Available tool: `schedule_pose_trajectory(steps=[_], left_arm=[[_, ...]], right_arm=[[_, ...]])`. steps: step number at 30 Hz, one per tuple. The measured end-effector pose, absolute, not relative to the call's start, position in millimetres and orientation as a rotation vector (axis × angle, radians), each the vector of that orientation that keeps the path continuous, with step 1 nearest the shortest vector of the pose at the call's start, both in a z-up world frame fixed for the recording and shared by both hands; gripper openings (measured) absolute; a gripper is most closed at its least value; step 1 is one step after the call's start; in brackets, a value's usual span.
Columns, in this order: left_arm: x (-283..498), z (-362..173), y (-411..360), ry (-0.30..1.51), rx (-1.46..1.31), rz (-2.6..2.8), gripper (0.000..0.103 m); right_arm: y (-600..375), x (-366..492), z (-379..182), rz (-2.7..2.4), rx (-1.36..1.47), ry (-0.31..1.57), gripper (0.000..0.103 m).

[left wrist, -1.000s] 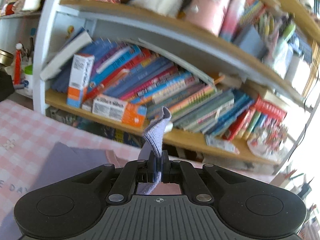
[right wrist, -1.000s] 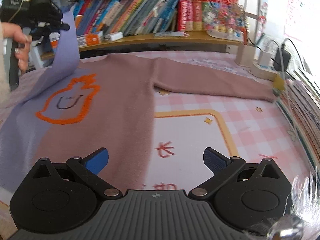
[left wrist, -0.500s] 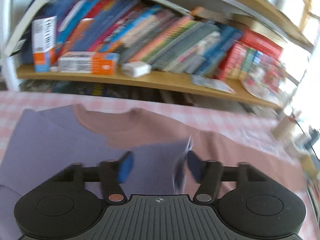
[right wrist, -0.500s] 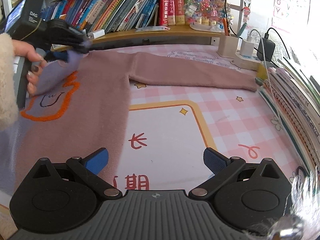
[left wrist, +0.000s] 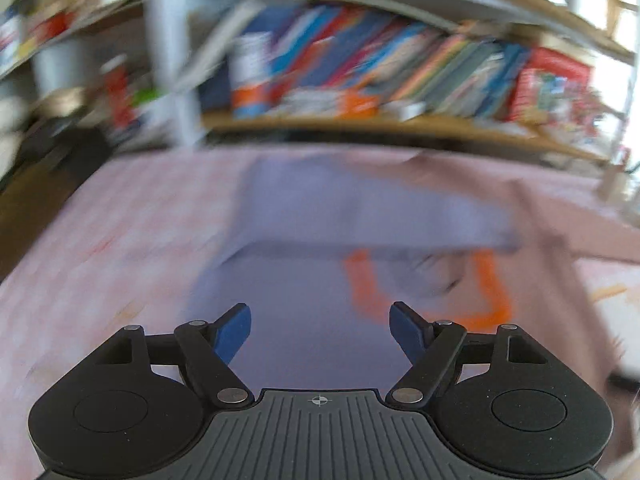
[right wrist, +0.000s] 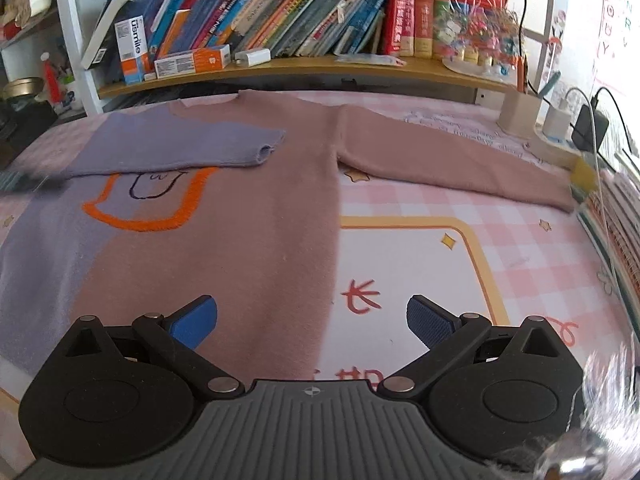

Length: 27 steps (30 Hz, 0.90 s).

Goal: Fold clothes

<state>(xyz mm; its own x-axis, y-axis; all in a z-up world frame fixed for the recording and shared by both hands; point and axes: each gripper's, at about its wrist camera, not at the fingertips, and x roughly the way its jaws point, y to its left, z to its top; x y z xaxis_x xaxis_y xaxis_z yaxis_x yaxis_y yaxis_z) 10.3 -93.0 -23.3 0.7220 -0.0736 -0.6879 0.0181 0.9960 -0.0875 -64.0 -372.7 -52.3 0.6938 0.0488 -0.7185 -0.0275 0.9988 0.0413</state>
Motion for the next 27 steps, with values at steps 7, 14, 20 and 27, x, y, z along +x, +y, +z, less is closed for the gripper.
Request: schedule_pose_trajectory(steps=[7,14,20,27], left_arm=[[-41,-43,-10,0.833,-0.139,0.156,0.078],[-40,-50,11,0.846,-0.210,0.093,0.078],[-33,-51,15,0.843,-0.245,0.037,0.076],[-23,-53,19,0.844,-0.314,-0.043,0.005]], right_arm=[[-363,-69,-53,-0.044,0.045,0.834,0.101],[-352,-86,-54,-0.105,0.080,0.878,0.083],[-348,-95,-57,-0.149,0.119,0.923,0.060],[-343,-97,-57,-0.121,0.169,0.938,0.028]])
